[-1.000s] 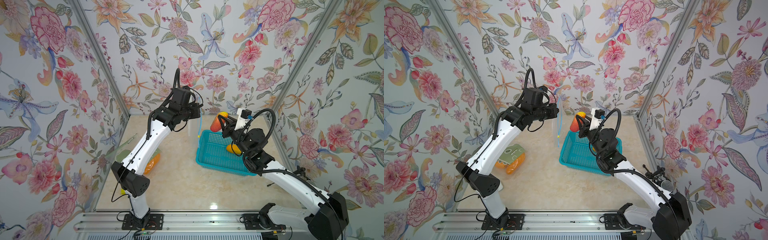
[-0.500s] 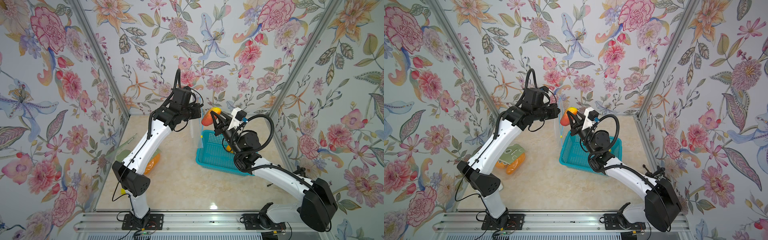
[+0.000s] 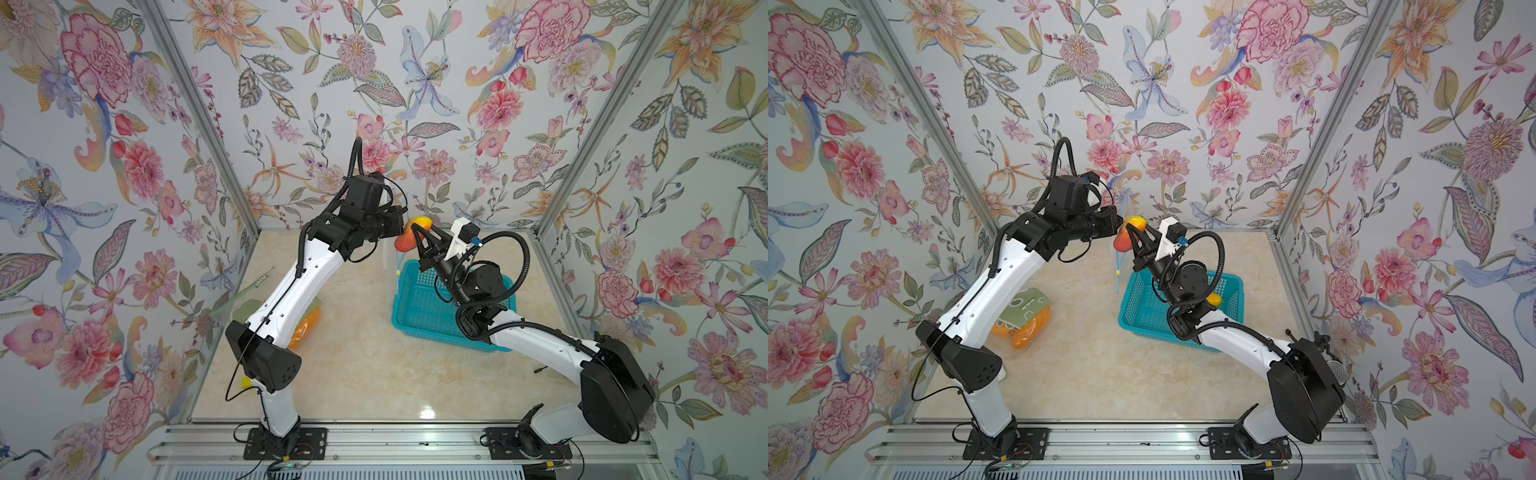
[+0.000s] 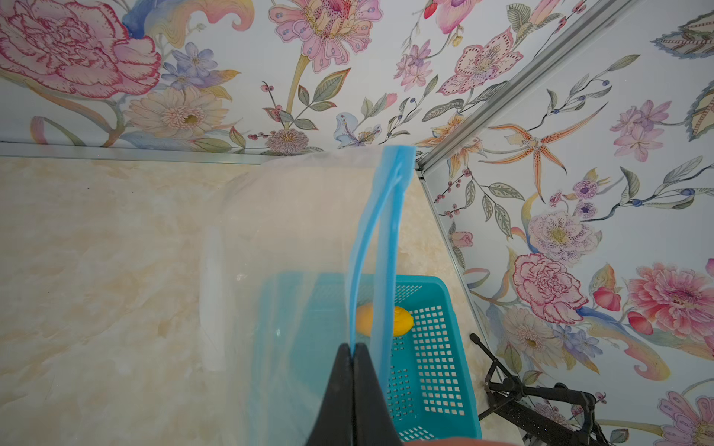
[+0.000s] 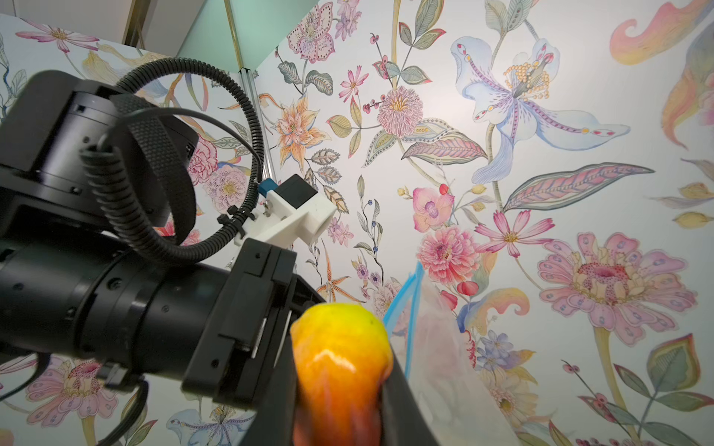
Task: Place the mango in a zip-top bag and seal the zipper
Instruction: Place the mango in the zipper food storage bag.
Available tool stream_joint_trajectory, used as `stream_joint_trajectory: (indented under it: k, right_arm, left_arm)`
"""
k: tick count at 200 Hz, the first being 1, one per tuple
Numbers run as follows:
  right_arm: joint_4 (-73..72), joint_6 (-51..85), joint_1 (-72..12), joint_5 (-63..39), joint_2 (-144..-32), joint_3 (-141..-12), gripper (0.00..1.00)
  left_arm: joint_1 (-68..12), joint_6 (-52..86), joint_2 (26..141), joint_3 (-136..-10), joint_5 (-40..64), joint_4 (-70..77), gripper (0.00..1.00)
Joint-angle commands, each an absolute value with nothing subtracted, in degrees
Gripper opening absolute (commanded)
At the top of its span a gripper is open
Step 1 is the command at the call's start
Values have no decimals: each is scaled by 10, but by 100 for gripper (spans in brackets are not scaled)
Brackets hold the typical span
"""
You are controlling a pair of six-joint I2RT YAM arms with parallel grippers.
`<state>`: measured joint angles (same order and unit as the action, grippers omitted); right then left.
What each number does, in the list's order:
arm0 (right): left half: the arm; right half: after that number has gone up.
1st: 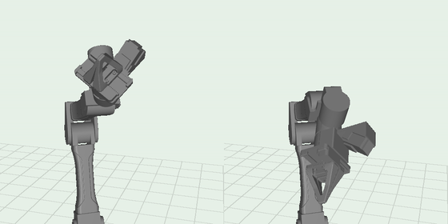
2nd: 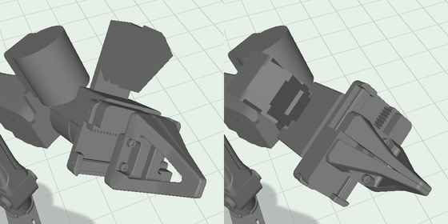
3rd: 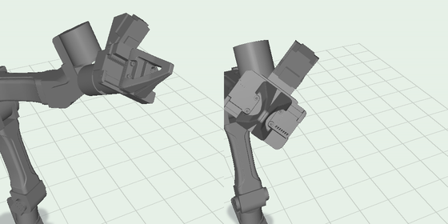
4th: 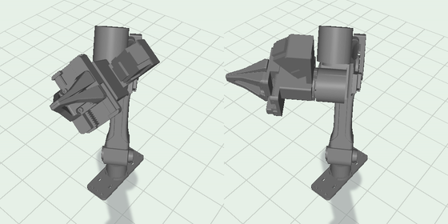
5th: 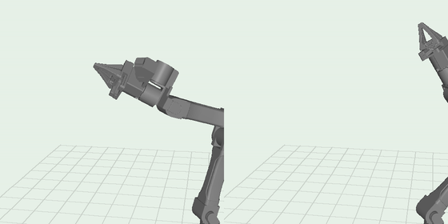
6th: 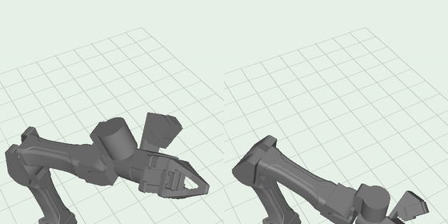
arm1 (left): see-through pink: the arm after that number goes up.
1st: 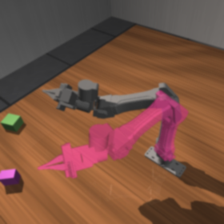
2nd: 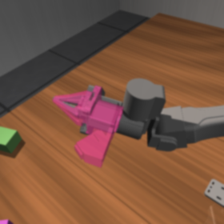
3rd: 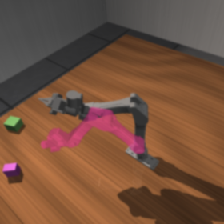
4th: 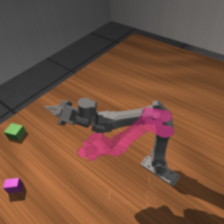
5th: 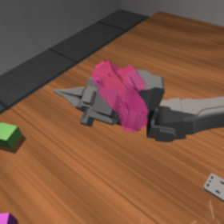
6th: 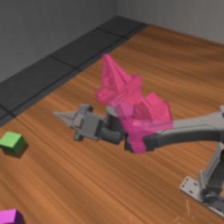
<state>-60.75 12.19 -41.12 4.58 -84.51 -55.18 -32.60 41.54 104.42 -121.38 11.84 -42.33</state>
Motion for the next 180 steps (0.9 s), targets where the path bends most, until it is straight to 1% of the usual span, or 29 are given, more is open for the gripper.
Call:
stream_joint_trajectory:
  k: [1, 29, 81, 113, 180]
  right_arm:
    - [-643, 99, -409, 55, -845, -573, 0]
    - [-655, 74, -408, 75, -852, -580, 0]
    - [-724, 47, -406, 74, -891, -594, 0]
    - [-738, 35, -406, 74, -914, -605, 0]
    - [-761, 14, -400, 63, -940, -614, 0]
  left_arm:
    - [-330, 424, 1047, -1212, 130, -417, 0]
    - [-330, 430, 1045, -1209, 145, -413, 0]
    - [-330, 439, 1052, -1232, 174, -410, 0]
    - [-330, 440, 1056, -1255, 189, -415, 0]
    - [-329, 454, 1051, -1259, 211, -410, 0]
